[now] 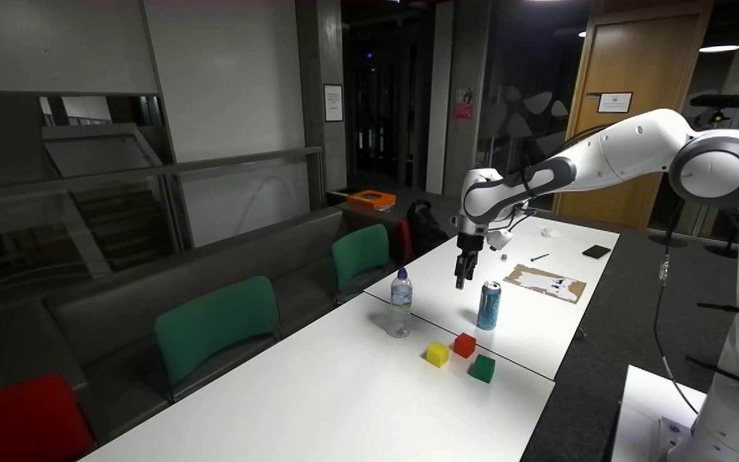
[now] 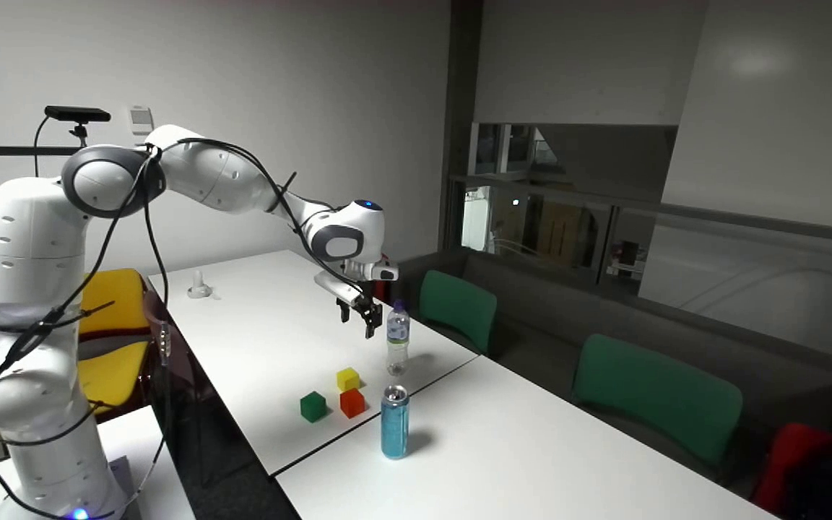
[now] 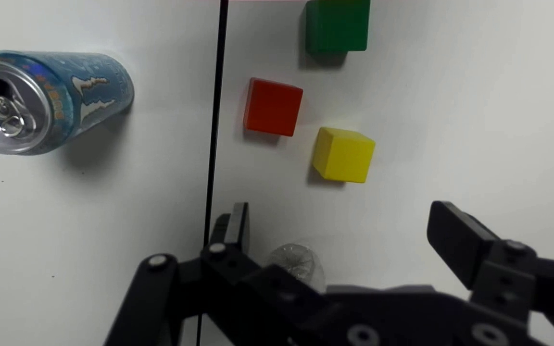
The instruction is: Stack the three blocks together.
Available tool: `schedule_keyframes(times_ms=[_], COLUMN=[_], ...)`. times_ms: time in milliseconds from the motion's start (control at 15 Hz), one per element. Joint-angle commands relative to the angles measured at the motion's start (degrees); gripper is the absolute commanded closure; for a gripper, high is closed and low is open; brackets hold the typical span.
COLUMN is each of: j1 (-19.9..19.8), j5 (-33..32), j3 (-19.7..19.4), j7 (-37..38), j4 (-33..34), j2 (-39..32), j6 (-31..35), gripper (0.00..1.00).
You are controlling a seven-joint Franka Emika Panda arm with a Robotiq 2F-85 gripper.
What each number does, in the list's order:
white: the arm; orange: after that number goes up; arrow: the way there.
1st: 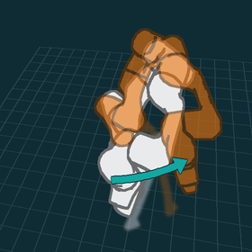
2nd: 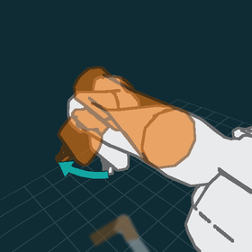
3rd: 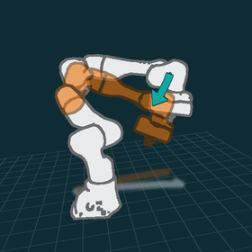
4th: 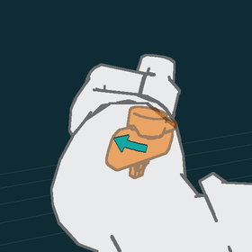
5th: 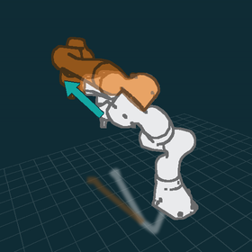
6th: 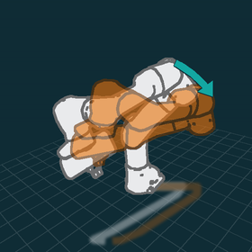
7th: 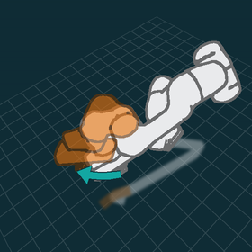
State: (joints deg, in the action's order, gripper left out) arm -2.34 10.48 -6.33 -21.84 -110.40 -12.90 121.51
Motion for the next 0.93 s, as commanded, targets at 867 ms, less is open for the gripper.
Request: schedule_keyframes(times_ms=[867], j1=[-6.01], j5=[2.74], j3=[6.46], j7=[-2.10], j4=[6.44], j2=[-12.79], j6=[-1.30], gripper=[0.00])
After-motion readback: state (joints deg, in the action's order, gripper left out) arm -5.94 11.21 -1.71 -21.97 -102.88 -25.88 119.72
